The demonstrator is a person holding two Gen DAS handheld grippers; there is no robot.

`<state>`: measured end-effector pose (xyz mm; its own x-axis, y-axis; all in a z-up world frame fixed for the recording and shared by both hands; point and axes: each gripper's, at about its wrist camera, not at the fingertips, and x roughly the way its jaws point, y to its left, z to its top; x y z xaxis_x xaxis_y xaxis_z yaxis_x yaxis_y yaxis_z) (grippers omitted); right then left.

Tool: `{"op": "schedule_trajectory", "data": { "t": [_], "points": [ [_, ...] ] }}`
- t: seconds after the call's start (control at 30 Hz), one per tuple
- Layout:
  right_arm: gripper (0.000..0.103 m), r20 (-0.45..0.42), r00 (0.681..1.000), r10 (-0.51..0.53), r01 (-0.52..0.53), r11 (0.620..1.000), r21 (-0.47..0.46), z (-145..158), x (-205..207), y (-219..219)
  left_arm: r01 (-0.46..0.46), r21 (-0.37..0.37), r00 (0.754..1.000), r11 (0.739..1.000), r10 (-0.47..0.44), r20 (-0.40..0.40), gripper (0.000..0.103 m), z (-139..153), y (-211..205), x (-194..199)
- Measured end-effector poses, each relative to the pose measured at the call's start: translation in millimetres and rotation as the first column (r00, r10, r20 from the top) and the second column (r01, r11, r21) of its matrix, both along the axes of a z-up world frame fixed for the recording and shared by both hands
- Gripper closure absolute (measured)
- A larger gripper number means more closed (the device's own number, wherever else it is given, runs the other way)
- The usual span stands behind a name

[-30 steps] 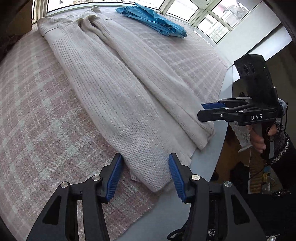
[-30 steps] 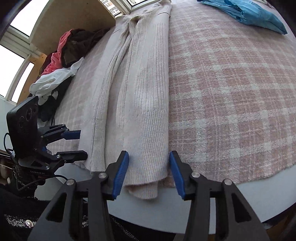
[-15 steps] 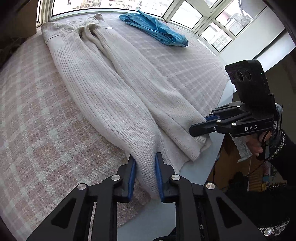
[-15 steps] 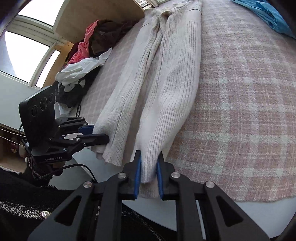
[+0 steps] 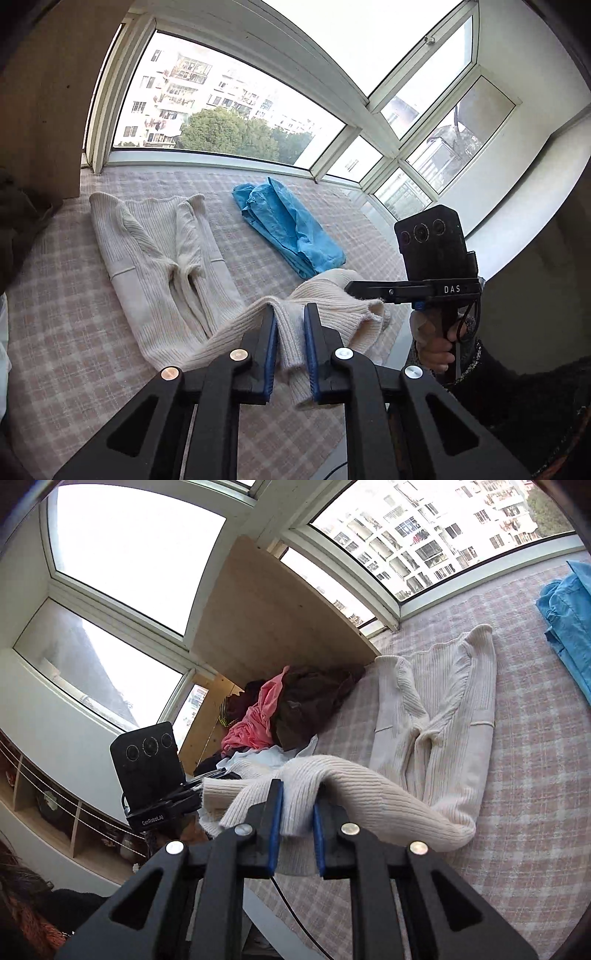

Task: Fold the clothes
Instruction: 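Grasp the cardigan hem with both grippers and lift it toward the collar, then carry the hem with both grippers over the cardigan toward the collar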

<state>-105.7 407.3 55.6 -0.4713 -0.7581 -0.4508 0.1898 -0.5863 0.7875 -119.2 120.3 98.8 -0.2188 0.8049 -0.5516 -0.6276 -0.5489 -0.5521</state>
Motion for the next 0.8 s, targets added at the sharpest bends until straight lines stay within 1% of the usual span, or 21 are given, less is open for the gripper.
{"op": "schedule_trajectory", "data": {
  "t": [0.03,0.13,0.17,0.23,0.33,0.43,0.53,0.57,0.63,0.67,0.7,0.73,0.8],
  "points": [
    [0.088,0.003,1.0,-0.018,0.018,1.0,0.007,0.8,-20.1,2.4,-0.002,-0.008,1.0,1.0,0.002,-0.016,0.09,2.5,1.7,-19.3],
    [0.088,0.021,0.997,-0.074,0.073,0.997,0.029,-0.4,-79.0,10.5,-0.034,-0.039,0.999,0.999,0.033,-0.02,0.09,-6.2,7.2,-79.3],
    [0.088,0.046,0.995,-0.091,0.09,0.995,0.032,-7.9,-94.5,13.5,-0.039,-0.038,0.999,0.999,0.039,0.002,0.09,-13.9,8.4,-97.6],
    [0.088,0.094,0.989,-0.118,0.115,0.993,0.029,-25.7,-122.4,18.1,-0.045,-0.059,0.999,0.997,0.046,0.024,0.09,-29.8,11.2,-130.0],
    [0.088,0.155,0.977,-0.149,0.145,0.989,0.037,-52.9,-157.0,24.4,-0.063,-0.073,0.996,0.995,0.068,0.066,0.09,-55.1,10.0,-170.8],
    [0.089,0.211,0.963,-0.167,0.162,0.986,0.041,-79.7,-185.0,31.0,-0.076,-0.058,0.988,0.995,0.083,0.127,0.092,-82.3,7.2,-204.4],
    [0.089,0.268,0.944,-0.191,0.179,0.981,0.069,-105.2,-210.5,37.1,-0.085,-0.086,0.981,0.993,0.099,0.169,0.092,-112.8,10.4,-232.8],
    [0.088,0.304,0.933,-0.192,0.178,0.981,0.072,-113.5,-218.2,39.4,-0.09,-0.098,0.977,0.991,0.107,0.185,0.092,-123.0,11.8,-242.0],
    [0.086,0.398,0.901,-0.174,0.165,0.985,0.057,-130.5,-233.4,44.1,-0.111,-0.132,0.962,0.985,0.14,0.233,0.09,-143.0,14.7,-259.8],
    [0.085,0.421,0.892,-0.165,0.162,0.986,0.042,-133.9,-237.7,46.6,-0.127,-0.155,0.954,0.98,0.164,0.25,0.088,-149.5,15.1,-266.9],
    [0.084,0.424,0.892,-0.155,0.161,0.987,0.021,-132.5,-238.9,49.2,-0.143,-0.176,0.947,0.974,0.186,0.263,0.084,-154.8,15.1,-273.6],
    [0.083,0.427,0.893,-0.145,0.16,0.987,0.0,-131.1,-240.1,51.9,-0.156,-0.189,0.944,0.969,0.203,0.259,0.077,-154.9,14.1,-278.2],
    [0.077,0.424,0.897,-0.128,0.16,0.986,-0.042,-126.2,-241.4,57.6,-0.183,-0.192,0.945,0.964,0.226,0.234,0.075,-148.2,10.1,-282.9]
  ]
}}
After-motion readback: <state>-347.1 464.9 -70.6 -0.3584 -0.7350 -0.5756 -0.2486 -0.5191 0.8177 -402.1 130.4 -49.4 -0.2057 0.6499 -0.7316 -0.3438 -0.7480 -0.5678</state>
